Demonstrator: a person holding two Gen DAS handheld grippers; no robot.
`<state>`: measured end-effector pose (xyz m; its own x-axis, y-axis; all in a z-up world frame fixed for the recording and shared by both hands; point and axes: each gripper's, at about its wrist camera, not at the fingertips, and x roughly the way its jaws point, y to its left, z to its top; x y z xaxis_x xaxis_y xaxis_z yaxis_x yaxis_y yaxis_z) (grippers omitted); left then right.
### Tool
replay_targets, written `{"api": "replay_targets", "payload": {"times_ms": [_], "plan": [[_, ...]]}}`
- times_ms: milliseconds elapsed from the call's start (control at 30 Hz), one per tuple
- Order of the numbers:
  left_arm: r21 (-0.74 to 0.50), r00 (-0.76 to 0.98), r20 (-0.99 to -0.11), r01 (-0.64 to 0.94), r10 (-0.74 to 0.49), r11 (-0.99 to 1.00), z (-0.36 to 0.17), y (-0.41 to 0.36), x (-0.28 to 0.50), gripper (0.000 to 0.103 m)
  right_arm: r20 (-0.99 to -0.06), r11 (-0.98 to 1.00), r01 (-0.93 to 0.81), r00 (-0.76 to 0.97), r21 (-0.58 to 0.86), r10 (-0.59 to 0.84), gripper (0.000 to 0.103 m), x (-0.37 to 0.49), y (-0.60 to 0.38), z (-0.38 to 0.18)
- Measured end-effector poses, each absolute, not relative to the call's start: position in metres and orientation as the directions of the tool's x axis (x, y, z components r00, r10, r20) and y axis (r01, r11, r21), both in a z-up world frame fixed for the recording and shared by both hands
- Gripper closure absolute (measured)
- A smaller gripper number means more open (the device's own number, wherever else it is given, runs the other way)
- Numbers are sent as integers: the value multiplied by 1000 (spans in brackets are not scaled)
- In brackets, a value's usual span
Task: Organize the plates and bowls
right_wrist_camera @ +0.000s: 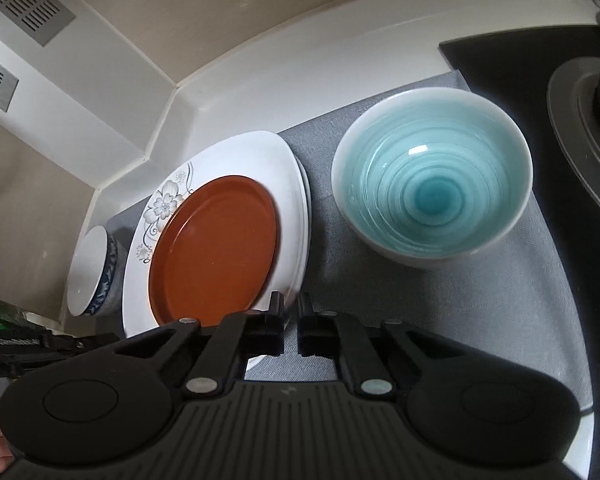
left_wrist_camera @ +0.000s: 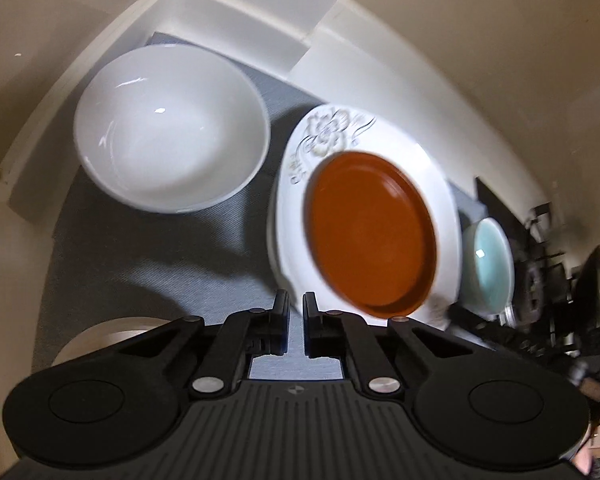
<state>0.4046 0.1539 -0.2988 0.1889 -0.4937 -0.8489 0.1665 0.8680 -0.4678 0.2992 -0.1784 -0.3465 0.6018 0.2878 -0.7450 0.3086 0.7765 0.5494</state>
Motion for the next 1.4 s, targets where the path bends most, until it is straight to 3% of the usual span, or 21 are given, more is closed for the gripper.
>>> {"api": "replay_targets", "payload": {"times_ms": [300, 500, 567, 633, 667, 767, 867, 1100, 1200, 1300, 1367, 1400], "plan": [[-399, 200, -879, 187, -432, 898, -310, 134, 416, 93, -749, 770, 312, 589, 556, 303, 97, 289, -172, -341], [-427, 191, -871, 159, -452, 890, -314, 139, 418, 93, -746, 775, 306, 595, 553, 297, 97, 291, -173, -342], [-440, 191, -867, 139, -460, 887, -315, 141, 418, 91, -750, 770, 313, 589, 556, 301, 94, 293, -174, -343], [-434, 194, -871, 125, -450, 892, -315, 141, 418, 85, -755, 757, 337, 583, 560, 299, 71, 293, -178, -346], [-429, 196, -873, 122, -446, 895, -316, 141, 417, 83, -748, 747, 335, 586, 574, 311, 70, 293, -180, -349], [-411, 208, -876, 147, -435, 900, -314, 137, 415, 86, -736, 724, 335, 582, 604, 345, 71, 293, -181, -358], [-396, 213, -880, 165, -424, 903, -312, 131, 413, 91, -714, 712, 312, 594, 629, 371, 91, 297, -180, -359], [-380, 220, -885, 165, -410, 910, -311, 124, 409, 91, -734, 735, 309, 576, 603, 359, 91, 304, -183, -355], [-378, 226, -888, 138, -400, 916, -309, 130, 408, 85, -759, 732, 359, 566, 579, 323, 68, 293, -181, -350], [-308, 277, -899, 148, -339, 940, -297, 138, 402, 80, -746, 781, 301, 599, 547, 291, 68, 274, -171, -335], [-266, 326, -896, 147, -300, 953, -288, 149, 398, 61, -738, 823, 252, 620, 508, 266, 68, 265, -163, -321], [-258, 350, -890, 136, -290, 956, -284, 157, 397, 57, -734, 835, 228, 623, 501, 271, 68, 264, -159, -316]]}}
